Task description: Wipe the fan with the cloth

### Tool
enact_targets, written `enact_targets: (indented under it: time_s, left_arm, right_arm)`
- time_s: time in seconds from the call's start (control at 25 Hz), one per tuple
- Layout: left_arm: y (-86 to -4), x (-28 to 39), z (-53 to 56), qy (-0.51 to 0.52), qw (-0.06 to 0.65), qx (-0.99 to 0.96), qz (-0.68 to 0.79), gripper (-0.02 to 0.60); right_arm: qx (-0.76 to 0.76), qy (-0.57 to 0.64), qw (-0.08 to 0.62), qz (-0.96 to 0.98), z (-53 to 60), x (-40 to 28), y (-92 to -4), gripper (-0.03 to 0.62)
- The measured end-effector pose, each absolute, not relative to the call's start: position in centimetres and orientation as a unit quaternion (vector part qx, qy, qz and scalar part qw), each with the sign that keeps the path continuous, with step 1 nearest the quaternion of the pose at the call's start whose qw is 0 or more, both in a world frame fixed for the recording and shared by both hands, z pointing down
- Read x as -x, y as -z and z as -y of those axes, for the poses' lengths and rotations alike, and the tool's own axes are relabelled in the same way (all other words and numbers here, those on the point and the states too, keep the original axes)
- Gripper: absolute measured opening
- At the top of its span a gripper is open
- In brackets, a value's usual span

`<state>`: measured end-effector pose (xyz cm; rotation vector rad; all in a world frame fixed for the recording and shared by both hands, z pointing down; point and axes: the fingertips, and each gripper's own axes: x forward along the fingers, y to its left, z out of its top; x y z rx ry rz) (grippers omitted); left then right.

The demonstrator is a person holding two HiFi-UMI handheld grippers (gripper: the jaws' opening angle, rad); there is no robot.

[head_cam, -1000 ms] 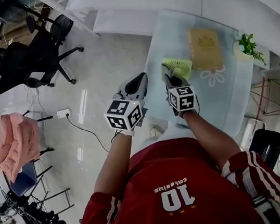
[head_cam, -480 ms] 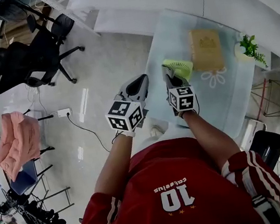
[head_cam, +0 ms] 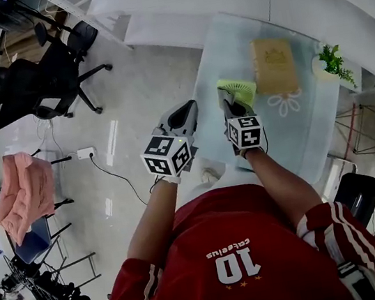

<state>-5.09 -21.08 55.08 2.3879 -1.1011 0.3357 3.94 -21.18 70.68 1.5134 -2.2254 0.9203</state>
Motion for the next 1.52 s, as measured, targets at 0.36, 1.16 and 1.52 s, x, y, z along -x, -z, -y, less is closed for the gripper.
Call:
enact_targets:
  time_s: [0.36,1.16,1.52]
  left_arm:
    - [-54.9,4.3,21.0,-0.122,0.242,-0.877,0.397,-0.002]
    - [-55.0,0.8,20.5,-0.125,0.242,-0.885,0.378,-0.002]
    - [-55.3,-0.9,19.8,-0.129,0.242,-0.889,0.366,-0.002]
  right_arm:
    - [-0.536,-0.320,0.150,0.767,20.8,-5.2,-70.7,0.021]
    - [-0.561,-0.321,0.150,0.748,19.7,-9.8,-70.8,0.021]
    - [-0.578,-0.324,0.146,0.735,18.8,-12.5,-71.1,0.021]
